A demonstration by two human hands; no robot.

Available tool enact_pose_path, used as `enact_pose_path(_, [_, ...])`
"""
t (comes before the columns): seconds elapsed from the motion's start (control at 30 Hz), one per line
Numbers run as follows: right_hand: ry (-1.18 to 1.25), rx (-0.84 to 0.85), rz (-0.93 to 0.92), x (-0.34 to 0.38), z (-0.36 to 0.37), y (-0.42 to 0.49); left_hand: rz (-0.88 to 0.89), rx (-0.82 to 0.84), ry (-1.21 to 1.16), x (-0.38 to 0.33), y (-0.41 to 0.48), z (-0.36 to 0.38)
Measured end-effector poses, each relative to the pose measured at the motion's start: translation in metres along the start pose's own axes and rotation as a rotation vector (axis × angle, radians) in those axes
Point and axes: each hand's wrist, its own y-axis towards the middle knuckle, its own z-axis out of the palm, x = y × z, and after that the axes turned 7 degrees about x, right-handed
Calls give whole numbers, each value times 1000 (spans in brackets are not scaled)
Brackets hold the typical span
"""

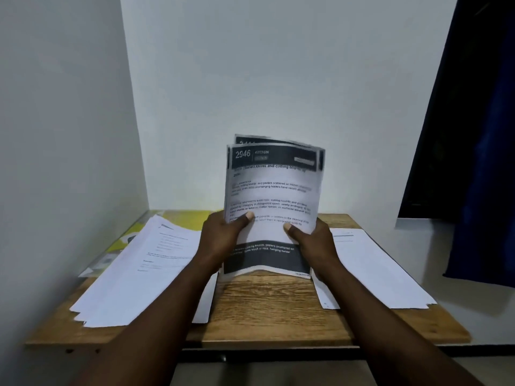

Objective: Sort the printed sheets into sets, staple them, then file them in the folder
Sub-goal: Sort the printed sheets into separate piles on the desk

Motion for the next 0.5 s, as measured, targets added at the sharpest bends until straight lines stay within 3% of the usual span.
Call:
enact_pose_path(0.17, [40, 4, -89, 23, -3, 11, 91, -21, -61, -22, 11, 0])
enact_pose_path(0.37, [112, 96, -11, 3, -4, -5, -56, 39, -141, 6, -6, 1])
enact_pose_path(0.5, [91, 11, 72, -3, 3, -10, -67, 10, -42, 12, -13, 11])
